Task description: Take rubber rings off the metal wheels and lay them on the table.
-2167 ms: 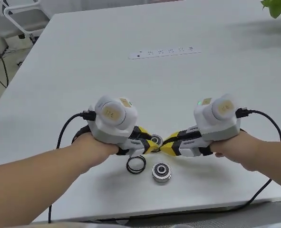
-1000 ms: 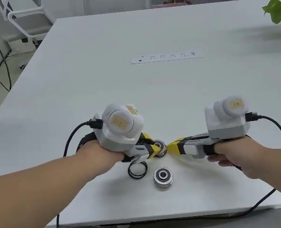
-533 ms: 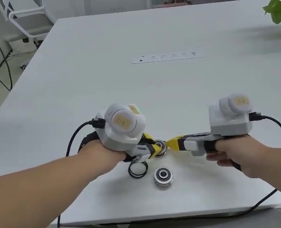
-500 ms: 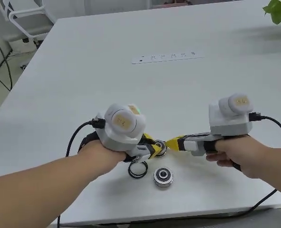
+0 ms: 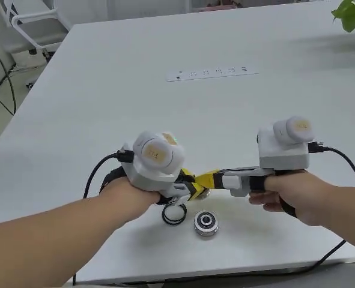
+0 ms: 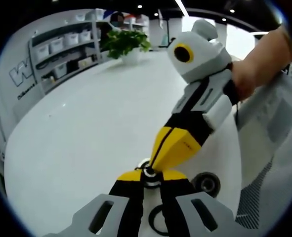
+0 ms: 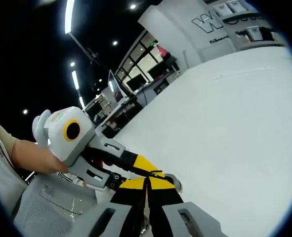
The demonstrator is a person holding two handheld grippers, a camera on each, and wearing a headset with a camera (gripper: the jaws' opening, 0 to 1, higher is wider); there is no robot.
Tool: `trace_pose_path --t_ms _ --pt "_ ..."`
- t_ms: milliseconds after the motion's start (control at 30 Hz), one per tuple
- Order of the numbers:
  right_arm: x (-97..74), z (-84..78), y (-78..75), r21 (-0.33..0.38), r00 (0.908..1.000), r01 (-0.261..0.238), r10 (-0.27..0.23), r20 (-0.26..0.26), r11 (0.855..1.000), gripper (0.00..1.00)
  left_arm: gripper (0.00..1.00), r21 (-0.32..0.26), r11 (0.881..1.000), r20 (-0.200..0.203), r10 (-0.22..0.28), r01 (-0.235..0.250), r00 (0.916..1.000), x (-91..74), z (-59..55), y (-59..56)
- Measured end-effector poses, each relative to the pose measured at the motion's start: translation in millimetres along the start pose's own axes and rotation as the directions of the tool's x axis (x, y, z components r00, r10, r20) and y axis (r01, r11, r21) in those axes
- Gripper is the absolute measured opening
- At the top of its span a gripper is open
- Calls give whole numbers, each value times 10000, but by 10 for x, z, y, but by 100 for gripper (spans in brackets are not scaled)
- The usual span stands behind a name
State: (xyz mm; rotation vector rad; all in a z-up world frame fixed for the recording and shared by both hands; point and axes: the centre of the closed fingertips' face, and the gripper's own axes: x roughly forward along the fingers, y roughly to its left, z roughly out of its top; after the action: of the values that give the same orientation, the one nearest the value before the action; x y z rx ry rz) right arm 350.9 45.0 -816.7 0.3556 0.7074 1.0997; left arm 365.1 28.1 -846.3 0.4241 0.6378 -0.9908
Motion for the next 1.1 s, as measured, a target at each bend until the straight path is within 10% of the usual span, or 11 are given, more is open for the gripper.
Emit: trace_pose_path --t_ms 367,1100 --pt "-97 -24 -151 -227 9975 694 -697 -124 9973 0 14 170 9998 -40 -113 114 9999 -13 12 -18" --pt "-140 2 25 -314 9990 337 -347 -299 9989 0 29 112 9983 850 -573 565 9947 -454 163 -138"
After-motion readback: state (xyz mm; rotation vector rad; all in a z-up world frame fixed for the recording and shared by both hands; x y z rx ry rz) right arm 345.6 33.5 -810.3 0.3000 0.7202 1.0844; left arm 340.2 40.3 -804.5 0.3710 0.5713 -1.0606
